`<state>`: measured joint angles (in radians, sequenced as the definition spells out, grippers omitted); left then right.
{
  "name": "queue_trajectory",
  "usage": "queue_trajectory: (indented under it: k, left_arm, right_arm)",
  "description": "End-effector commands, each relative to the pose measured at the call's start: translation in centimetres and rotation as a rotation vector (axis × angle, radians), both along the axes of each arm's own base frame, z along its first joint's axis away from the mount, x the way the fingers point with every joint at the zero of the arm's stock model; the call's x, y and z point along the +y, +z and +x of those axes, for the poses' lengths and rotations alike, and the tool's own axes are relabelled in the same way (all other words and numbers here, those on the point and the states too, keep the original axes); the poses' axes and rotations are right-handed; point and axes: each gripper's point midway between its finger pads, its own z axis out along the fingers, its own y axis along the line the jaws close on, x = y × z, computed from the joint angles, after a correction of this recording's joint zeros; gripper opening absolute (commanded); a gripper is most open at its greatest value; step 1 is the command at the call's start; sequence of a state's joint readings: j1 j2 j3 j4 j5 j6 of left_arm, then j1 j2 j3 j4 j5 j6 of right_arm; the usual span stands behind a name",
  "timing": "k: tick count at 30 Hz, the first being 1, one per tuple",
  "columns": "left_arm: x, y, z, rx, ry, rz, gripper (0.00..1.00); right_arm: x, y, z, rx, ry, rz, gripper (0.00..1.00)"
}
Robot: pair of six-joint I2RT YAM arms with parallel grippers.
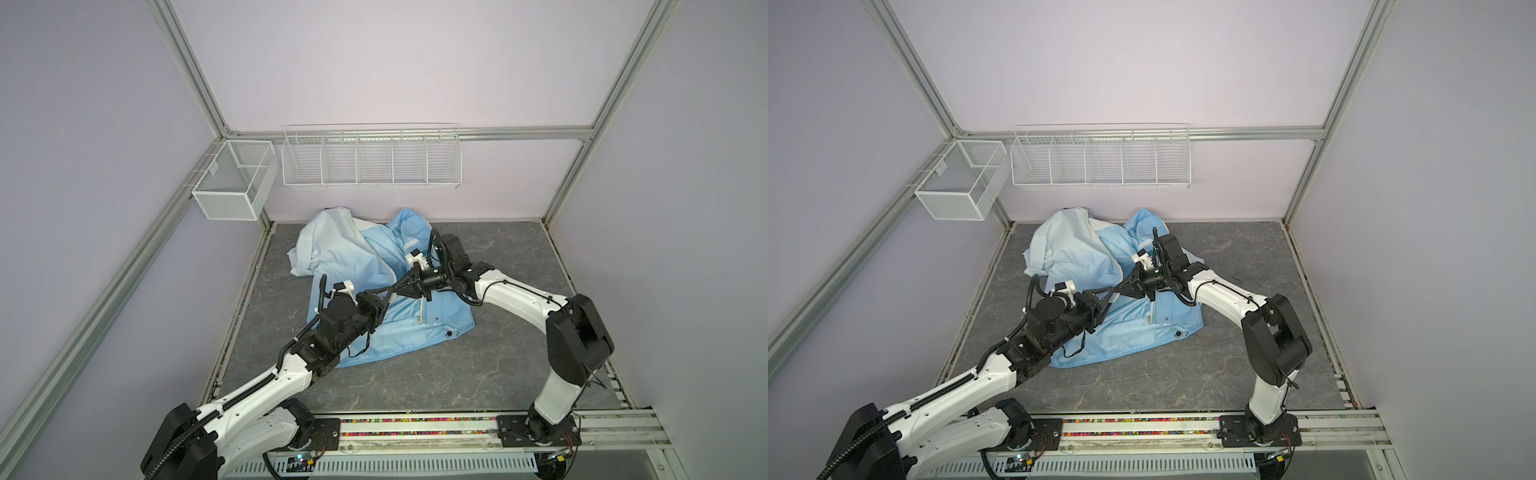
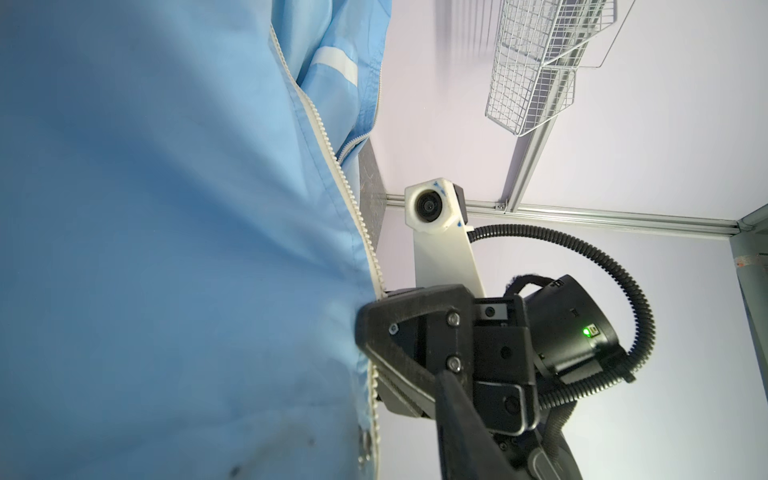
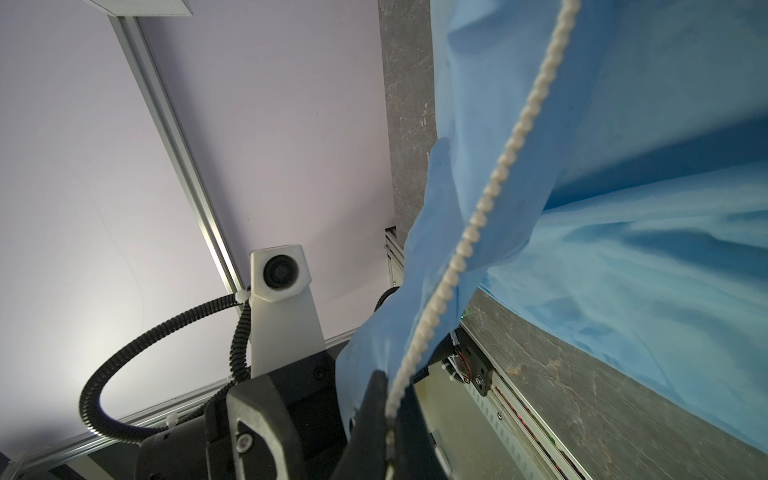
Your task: Zip up the jacket
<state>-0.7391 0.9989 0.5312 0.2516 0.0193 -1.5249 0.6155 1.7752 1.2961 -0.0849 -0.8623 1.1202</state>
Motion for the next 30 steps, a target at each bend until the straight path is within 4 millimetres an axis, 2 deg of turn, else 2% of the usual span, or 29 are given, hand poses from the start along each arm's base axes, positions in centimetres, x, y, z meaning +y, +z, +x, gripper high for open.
queue_trajectory:
  k: [1, 6, 12, 18, 25, 28, 30]
  left_arm:
    - [-0.2, 1.3, 0.1, -0.022, -0.024, -0.006, 0.35]
    - [-0.4, 0.4, 0.1, 0.001, -0.046, 0.007, 0.37]
    - [-0.7, 0.2, 0.1, -0.005, -0.07, 0.012, 0.38]
    - [-1.9, 0.3, 0.2, -0.018, -0.124, -0.009, 0.31]
    - [-2.9, 0.7, 0.3, -0.03, -0.169, -0.011, 0.27]
    - [-2.8, 0.4, 0.2, -0.02, -0.169, -0.008, 0.27]
    - [-2.7, 0.2, 0.3, -0.011, -0.164, -0.006, 0.31]
  right_arm:
    - [-0.3, -0.3, 0.4, -0.025, 0.022, 0.025, 0.07]
    - [-0.8, -0.7, 0.4, -0.032, 0.033, 0.029, 0.07]
    - [-1.3, -1.7, 0.2, -0.03, 0.068, 0.039, 0.07]
    - [-1.5, -2.0, -0.2, -0.044, 0.103, 0.034, 0.07]
    - [-1.9, -2.5, 0.0, -0.048, 0.117, 0.034, 0.07]
    - [-2.2, -2.6, 0.2, -0.05, 0.123, 0.039, 0.07]
    - [-2.5, -2.7, 0.3, -0.048, 0.125, 0.043, 0.07]
